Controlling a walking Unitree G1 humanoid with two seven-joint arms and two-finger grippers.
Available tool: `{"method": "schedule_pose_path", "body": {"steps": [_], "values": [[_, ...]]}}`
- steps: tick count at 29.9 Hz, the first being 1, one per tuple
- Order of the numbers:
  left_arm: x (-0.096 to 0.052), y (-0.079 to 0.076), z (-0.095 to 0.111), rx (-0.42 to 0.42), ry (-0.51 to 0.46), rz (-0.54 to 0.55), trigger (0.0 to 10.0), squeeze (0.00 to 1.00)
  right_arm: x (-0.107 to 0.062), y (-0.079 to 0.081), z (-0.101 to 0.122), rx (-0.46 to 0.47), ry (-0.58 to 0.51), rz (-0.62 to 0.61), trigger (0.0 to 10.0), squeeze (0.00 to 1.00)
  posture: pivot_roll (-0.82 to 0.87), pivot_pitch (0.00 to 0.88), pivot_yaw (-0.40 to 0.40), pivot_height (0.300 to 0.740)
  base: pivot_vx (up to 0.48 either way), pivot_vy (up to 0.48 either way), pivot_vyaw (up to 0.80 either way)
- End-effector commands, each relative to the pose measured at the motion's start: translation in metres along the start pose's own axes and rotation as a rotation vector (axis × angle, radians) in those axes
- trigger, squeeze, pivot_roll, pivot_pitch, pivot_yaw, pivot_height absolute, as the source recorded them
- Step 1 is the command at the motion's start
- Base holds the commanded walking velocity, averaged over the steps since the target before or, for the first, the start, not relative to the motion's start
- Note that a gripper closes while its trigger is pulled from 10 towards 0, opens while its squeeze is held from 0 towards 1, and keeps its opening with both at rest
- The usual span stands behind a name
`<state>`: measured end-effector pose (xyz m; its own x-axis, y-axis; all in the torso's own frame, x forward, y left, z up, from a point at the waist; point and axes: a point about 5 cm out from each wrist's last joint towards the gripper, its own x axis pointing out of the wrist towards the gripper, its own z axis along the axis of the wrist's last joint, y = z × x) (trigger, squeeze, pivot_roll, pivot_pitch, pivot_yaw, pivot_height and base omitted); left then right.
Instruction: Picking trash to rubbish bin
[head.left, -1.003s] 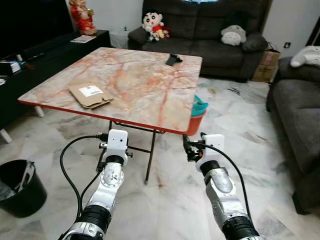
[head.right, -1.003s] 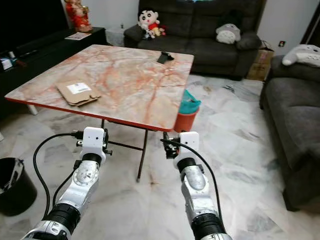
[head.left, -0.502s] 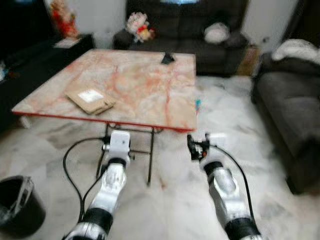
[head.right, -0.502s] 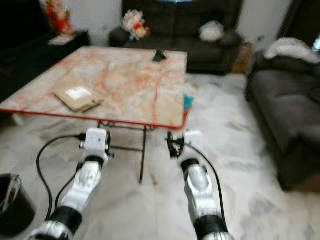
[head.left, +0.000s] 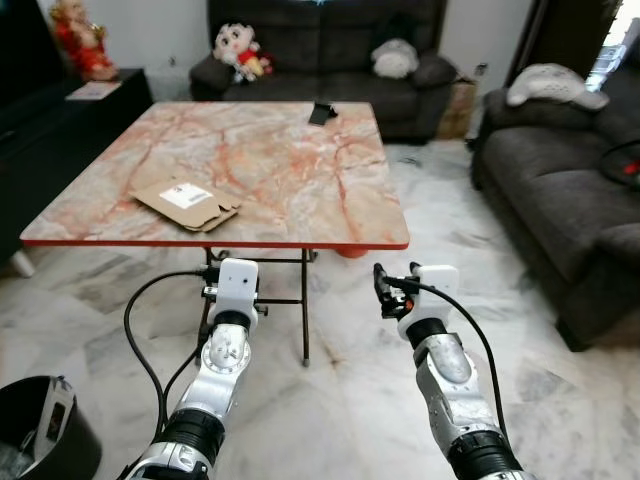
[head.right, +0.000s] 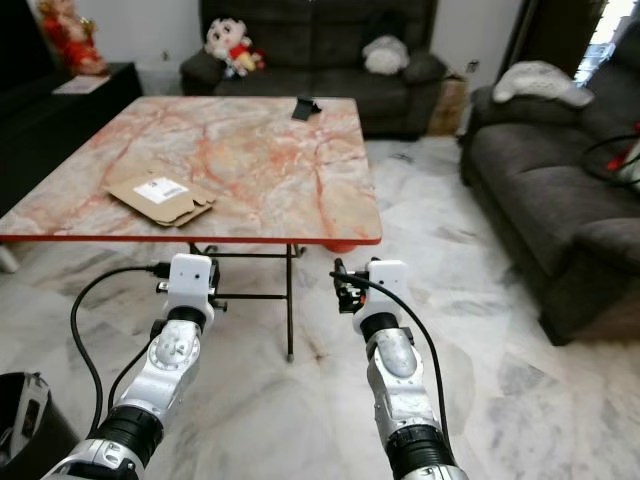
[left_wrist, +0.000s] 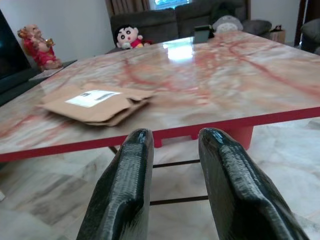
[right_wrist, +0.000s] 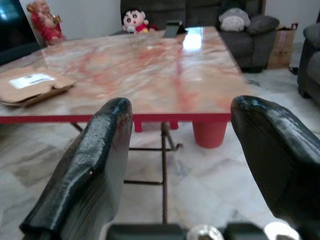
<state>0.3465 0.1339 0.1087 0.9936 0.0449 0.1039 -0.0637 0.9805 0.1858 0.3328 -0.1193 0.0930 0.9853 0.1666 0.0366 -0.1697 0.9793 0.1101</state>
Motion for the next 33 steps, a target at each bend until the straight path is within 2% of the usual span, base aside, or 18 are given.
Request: {"method": "schedule_pose_path", "body": {"steps": [1, 11, 16, 20, 27, 33], "values": [[0.001, 0.005, 0.0, 0.005, 0.005, 0.012, 10.0, 0.0, 0.004, 0.008, 0.005, 0.003, -0.015, 0.024, 10.0, 0.0, 0.11, 0.0, -0.008, 0.74, 0.0, 0.48, 0.0], [0.002, 0.002, 0.002, 0.004, 0.001, 0.0, 10.0, 0.0, 0.003, 0.009, 0.004, 0.007, -0.014, 0.023, 10.0, 0.0, 0.11, 0.0, -0.001, 0.74, 0.0, 0.443, 0.0], [-0.002, -0.011, 0.004, -0.003, -0.017, -0.06, 10.0, 0.0, 0.003, 0.007, 0.004, 0.008, -0.018, 0.016, 10.0, 0.0, 0.12, 0.0, -0.004, 0.74, 0.0, 0.0, 0.0], [-0.004, -0.015, 0.004, -0.026, -0.008, -0.067, 10.0, 0.0, 0.003, 0.006, 0.006, 0.004, -0.022, 0.015, 10.0, 0.0, 0.12, 0.0, -0.005, 0.74, 0.0, 0.0, 0.0], [0.0, -0.011, 0.006, -0.026, -0.007, -0.04, 10.0, 0.0, 0.004, -0.006, 0.008, -0.018, -0.023, -0.007, 10.0, 0.0, 0.12, 0.0, -0.004, 0.74, 0.087, 0.0, 0.0], [0.001, -0.006, 0.006, -0.021, 0.002, -0.023, 10.0, 0.0, 0.004, -0.004, 0.008, -0.021, -0.021, 0.0, 10.0, 0.0, 0.13, 0.0, -0.001, 0.74, 0.38, 0.0, 0.0]]}}
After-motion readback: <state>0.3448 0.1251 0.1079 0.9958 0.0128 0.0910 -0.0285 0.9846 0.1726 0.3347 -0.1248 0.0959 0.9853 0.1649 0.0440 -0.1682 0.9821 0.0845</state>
